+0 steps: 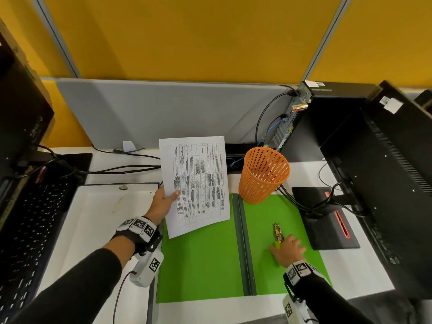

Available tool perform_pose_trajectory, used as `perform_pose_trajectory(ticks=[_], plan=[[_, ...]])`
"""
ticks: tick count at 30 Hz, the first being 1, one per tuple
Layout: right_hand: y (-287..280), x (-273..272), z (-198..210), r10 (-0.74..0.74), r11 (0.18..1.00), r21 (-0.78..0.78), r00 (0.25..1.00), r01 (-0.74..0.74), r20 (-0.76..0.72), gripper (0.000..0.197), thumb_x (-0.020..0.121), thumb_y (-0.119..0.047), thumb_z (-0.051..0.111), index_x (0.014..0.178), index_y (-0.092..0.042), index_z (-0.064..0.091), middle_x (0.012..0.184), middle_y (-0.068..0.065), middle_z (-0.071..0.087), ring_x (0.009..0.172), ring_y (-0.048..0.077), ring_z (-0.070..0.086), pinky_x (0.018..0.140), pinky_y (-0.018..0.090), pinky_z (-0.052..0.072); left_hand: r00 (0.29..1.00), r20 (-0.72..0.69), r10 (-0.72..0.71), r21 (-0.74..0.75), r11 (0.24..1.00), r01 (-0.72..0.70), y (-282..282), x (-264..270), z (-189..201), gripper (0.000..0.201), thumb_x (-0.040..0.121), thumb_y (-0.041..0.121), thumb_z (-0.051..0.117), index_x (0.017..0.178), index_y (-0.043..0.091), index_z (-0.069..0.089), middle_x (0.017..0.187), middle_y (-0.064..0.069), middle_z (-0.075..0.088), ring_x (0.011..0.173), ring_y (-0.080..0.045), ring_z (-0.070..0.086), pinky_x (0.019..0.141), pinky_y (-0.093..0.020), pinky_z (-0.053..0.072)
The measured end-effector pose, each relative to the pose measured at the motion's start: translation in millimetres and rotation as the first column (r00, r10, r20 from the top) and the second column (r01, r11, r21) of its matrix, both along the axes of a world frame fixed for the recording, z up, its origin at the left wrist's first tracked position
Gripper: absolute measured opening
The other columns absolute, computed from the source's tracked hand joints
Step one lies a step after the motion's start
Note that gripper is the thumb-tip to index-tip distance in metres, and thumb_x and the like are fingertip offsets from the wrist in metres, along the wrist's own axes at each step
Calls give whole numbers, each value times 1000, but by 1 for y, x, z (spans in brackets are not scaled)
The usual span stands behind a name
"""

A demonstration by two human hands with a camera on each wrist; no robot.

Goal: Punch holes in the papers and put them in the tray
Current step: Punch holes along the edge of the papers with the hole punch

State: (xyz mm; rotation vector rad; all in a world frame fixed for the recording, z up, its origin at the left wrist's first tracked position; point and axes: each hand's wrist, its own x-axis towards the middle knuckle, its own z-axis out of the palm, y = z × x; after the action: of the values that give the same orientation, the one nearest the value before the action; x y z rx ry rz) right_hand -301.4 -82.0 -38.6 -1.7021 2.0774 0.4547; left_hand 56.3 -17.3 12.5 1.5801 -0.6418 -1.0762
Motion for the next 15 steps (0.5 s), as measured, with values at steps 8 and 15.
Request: perform_pose_trajectory(ticks=[8, 15], plan=[[5, 46, 10, -62, 994, -39, 807, 105, 587, 24, 91, -22, 54, 99, -5, 38, 93, 10, 43, 73, 13, 42, 65, 28, 42, 1000, 5, 23, -15, 1000, -23, -4, 8, 16, 39, 95, 2, 49, 133, -4, 47, 132, -23, 55, 117, -32, 56, 102, -45, 44], [28, 140, 44, -11, 995, 64, 531, -81, 847, 52, 66, -27, 66, 110, -12, 43, 88, -4, 48, 83, 15, 47, 59, 17, 34, 998, 25, 55, -64, 997, -53, -12, 23, 45, 37, 94, 3, 50, 131, -5, 47, 130, -22, 57, 118, -36, 56, 97, -41, 46]])
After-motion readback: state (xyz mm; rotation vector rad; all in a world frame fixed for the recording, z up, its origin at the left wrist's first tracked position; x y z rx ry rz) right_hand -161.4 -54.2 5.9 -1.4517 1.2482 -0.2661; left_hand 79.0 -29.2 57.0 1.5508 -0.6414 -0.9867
